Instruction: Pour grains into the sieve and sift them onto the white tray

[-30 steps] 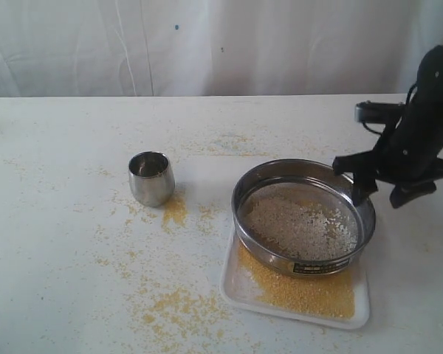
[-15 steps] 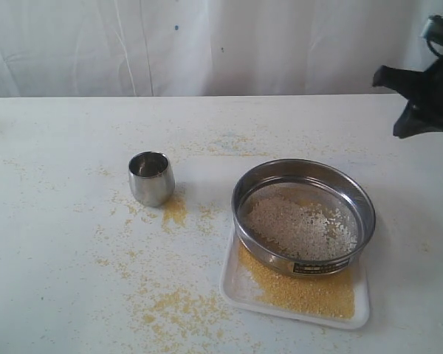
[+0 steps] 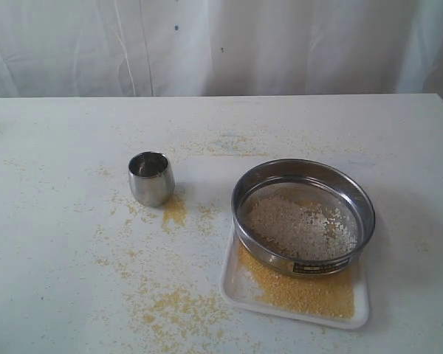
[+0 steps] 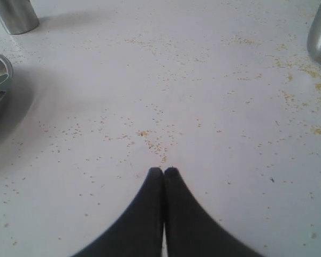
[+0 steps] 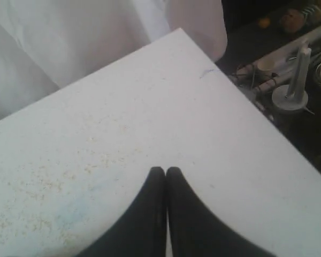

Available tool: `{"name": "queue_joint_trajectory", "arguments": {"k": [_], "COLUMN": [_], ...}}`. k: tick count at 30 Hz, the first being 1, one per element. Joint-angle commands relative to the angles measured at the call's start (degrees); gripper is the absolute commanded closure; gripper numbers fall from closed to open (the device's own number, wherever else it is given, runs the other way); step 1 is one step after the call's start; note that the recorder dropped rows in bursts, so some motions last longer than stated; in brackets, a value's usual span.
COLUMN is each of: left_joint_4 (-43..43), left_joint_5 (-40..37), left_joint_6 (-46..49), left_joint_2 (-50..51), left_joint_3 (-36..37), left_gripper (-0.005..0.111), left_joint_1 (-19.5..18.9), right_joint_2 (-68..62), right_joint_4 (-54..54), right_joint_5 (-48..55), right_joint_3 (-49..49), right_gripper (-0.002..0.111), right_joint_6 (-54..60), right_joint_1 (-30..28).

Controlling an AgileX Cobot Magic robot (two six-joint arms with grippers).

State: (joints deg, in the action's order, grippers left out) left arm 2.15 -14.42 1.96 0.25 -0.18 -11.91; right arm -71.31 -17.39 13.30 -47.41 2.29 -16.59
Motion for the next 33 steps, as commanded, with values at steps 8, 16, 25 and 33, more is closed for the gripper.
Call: {"name": "queue_joint_trajectory", "arguments": {"k": [8, 16, 25, 33], "left_joint_4": [0.4, 0.4, 0.4, 0.4], "left_joint_5": [-0.2, -0.2, -0.2, -0.2], "left_joint_6": [-0.4, -0.4, -0.4, -0.4], "left_joint_2": [-0.3, -0.3, -0.3, -0.3], "left_joint_3": [0.2, 0.2, 0.2, 0.2], "left_gripper": [0.107, 0.107, 0.107, 0.107], "left_joint_1": [0.0, 0.0, 0.0, 0.0], "right_joint_2": [16.6, 34.3, 48.0, 57.1], "right_joint_4": [-2.2, 0.1, 0.5, 0.5], "right_joint_5": [-14.7, -17.3, -16.5, -9.9], "right_joint_3": [15.6, 15.6, 18.0, 21.6], "right_gripper": [0.108, 0.108, 0.108, 0.108], "right_joint_6": [6.2, 14.7, 16.9, 17.4], "right_joint_1": [7.4, 13.9, 14.4, 17.8]}}
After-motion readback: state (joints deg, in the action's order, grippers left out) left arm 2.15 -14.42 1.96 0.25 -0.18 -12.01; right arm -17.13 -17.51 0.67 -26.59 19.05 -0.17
